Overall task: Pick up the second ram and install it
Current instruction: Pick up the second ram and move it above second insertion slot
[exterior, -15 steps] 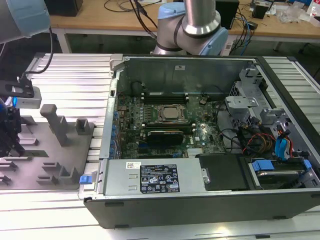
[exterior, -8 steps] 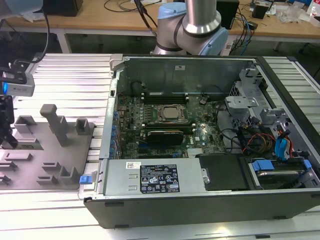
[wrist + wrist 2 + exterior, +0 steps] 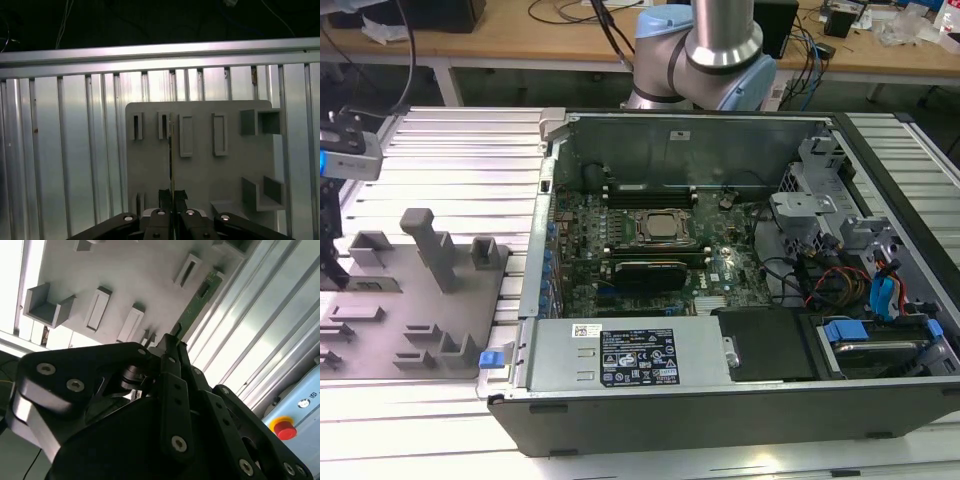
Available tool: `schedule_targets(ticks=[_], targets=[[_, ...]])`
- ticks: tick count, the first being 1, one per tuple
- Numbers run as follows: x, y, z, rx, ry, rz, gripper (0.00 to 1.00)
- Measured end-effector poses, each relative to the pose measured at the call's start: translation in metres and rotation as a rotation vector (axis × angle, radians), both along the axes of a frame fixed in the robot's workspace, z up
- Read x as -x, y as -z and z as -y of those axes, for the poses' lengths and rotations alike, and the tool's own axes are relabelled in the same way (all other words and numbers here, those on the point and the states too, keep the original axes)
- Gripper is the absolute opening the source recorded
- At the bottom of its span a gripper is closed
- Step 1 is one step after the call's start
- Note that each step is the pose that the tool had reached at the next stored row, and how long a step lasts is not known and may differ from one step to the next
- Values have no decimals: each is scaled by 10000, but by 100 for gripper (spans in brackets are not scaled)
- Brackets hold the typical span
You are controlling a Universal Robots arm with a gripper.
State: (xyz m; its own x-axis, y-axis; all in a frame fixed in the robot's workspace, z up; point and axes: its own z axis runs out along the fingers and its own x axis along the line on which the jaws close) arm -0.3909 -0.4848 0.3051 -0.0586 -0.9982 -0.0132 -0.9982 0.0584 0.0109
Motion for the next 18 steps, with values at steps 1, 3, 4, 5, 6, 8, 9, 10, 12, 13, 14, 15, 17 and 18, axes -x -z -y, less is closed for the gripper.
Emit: schedule_targets(ticks=[1,3,4,5,6,8,9,10,12,13,14,15,17,18], targets=[[0,-31,0,0,0,0,14],[0,-78,-2,0,0,1,14],[0,-101,-3,0,0,0,14],[0,-119,-3,0,0,0,14],[0,-151,-5,0,0,0,14],[0,-228,-8,0,0,0,14],[0,-280,-10,-1,0,1,14],[0,-309,-11,-1,0,0,14],[0,-381,-15,0,-1,0,14],[0,-433,-19,0,1,0,14],[0,-461,-22,0,1,-1,14],[0,-487,-27,-1,1,1,14],[0,-536,-56,-1,0,2,14],[-1,-560,-96,-1,0,0,14]])
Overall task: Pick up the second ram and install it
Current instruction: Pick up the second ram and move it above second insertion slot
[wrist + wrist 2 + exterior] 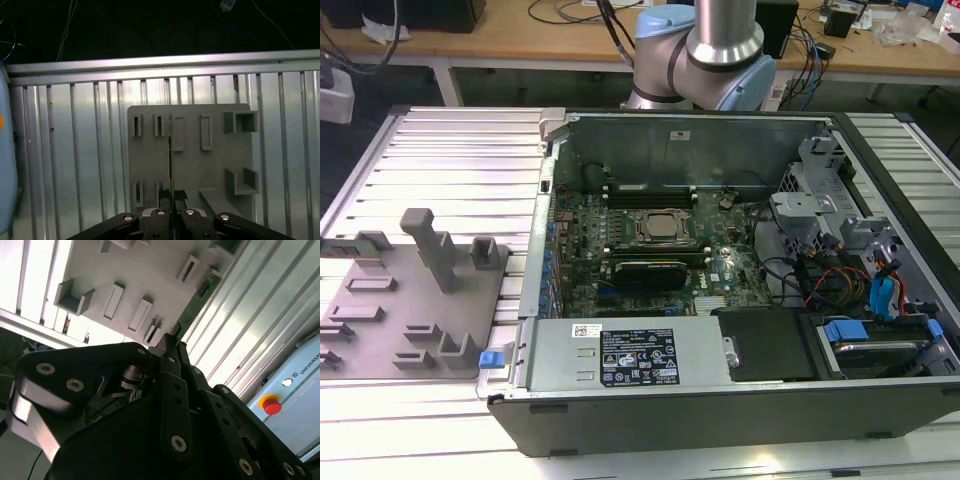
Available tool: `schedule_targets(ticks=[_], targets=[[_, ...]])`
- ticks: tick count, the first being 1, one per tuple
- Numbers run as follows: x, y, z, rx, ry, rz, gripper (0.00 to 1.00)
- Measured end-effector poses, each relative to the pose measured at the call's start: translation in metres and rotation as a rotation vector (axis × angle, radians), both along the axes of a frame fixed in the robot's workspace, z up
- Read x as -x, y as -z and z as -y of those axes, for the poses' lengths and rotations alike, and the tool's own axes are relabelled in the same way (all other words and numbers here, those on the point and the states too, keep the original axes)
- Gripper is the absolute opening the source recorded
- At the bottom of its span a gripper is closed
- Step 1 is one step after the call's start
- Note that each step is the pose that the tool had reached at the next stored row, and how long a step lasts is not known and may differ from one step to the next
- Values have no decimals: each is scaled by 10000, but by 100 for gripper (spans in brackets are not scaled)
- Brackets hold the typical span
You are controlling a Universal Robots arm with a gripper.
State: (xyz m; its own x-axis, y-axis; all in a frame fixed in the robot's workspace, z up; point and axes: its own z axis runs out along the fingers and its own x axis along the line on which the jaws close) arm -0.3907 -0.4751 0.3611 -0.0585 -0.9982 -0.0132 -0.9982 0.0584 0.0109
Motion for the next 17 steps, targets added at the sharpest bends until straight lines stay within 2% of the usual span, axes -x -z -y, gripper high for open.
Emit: schedule_targets(ticks=[1,4,5,7,9,11,12,14,15,16,17], targets=[[-1,-34,-92,0,1,-2,14],[-5,-59,-251,0,-2,-7,14],[-6,-65,-337,1,0,-12,14],[-9,-67,-424,0,-2,-21,14],[-11,-67,-544,-22,-2,-37,14],[-11,-67,-603,-44,-3,-47,14],[-12,-66,-648,-56,-4,-51,14],[-13,-77,-799,-60,-8,-57,14],[-14,-92,-848,-59,-12,-58,14],[-15,-115,-888,-59,-15,-59,14],[-14,-145,-902,-59,-15,-59,14]])
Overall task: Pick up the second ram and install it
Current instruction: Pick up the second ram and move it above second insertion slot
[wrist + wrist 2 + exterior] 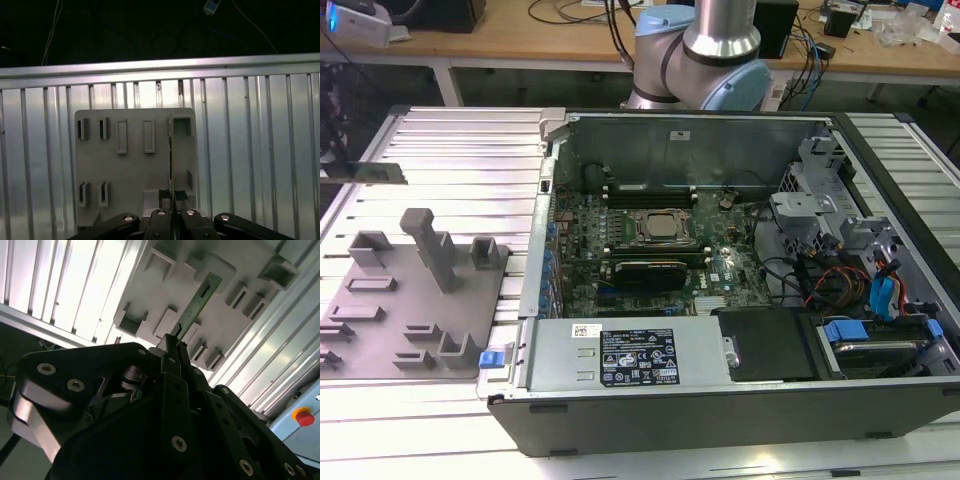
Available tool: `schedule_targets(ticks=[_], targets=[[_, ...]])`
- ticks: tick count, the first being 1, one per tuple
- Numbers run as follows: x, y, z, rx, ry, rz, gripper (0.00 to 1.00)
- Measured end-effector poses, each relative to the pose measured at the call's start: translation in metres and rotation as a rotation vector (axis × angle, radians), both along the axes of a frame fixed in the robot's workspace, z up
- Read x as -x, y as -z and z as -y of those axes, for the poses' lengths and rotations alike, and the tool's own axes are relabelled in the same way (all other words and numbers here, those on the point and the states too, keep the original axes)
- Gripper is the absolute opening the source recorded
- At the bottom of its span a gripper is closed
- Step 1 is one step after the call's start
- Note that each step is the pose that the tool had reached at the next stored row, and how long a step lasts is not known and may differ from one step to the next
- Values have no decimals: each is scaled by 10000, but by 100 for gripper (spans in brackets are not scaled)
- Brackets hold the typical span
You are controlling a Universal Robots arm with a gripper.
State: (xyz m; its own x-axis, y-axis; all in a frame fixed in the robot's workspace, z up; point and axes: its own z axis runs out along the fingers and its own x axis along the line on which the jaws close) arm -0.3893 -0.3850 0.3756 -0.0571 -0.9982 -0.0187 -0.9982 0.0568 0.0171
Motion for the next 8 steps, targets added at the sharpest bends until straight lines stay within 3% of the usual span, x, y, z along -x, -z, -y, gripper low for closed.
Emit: schedule_targets(ticks=[4,8], targets=[[-1,-322,-19,-1,-3,2,14],[0,-341,-19,-4,-2,3,14]])
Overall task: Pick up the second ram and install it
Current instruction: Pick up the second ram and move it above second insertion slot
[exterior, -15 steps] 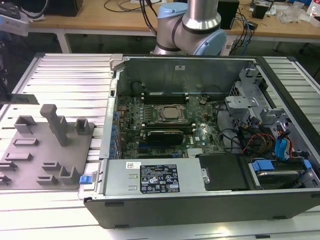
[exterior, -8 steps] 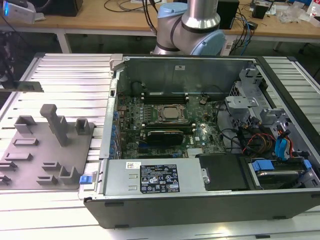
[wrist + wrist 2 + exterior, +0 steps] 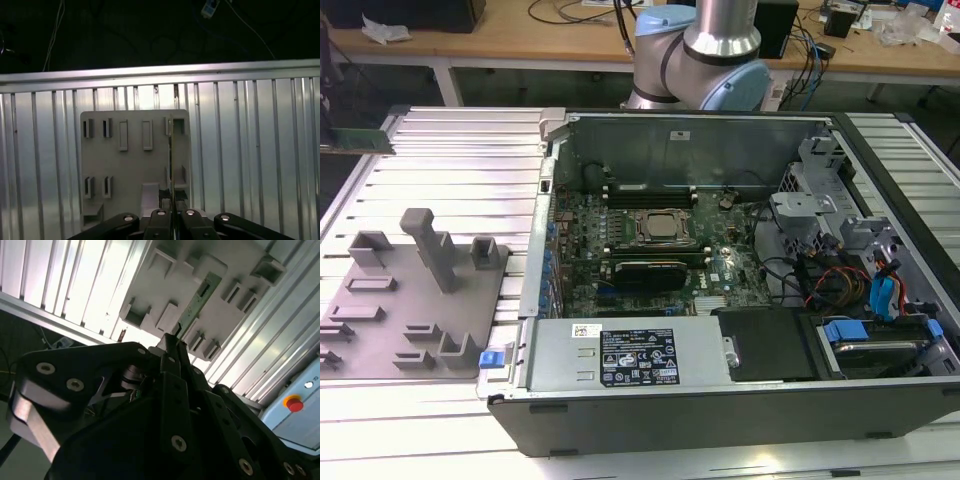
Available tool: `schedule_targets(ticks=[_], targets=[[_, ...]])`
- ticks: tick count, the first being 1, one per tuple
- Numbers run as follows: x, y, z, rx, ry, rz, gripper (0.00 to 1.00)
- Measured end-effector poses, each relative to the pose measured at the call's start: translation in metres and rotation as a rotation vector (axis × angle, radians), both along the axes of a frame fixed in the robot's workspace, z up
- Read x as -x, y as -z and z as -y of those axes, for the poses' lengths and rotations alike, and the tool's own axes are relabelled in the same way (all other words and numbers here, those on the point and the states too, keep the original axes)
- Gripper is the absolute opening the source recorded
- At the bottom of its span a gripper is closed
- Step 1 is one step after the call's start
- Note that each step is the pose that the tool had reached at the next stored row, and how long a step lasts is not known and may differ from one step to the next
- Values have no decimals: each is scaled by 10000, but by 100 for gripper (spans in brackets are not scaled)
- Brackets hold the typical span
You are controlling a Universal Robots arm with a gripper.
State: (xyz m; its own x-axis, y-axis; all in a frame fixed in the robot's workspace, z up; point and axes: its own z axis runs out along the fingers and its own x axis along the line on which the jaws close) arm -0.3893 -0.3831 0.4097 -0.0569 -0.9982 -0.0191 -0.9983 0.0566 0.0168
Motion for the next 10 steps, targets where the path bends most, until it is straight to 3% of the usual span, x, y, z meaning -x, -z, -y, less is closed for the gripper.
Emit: schedule_targets(ticks=[3,10], targets=[[-27,-3,0,0,0,-4,14],[-274,-2,0,0,0,-6,14]])
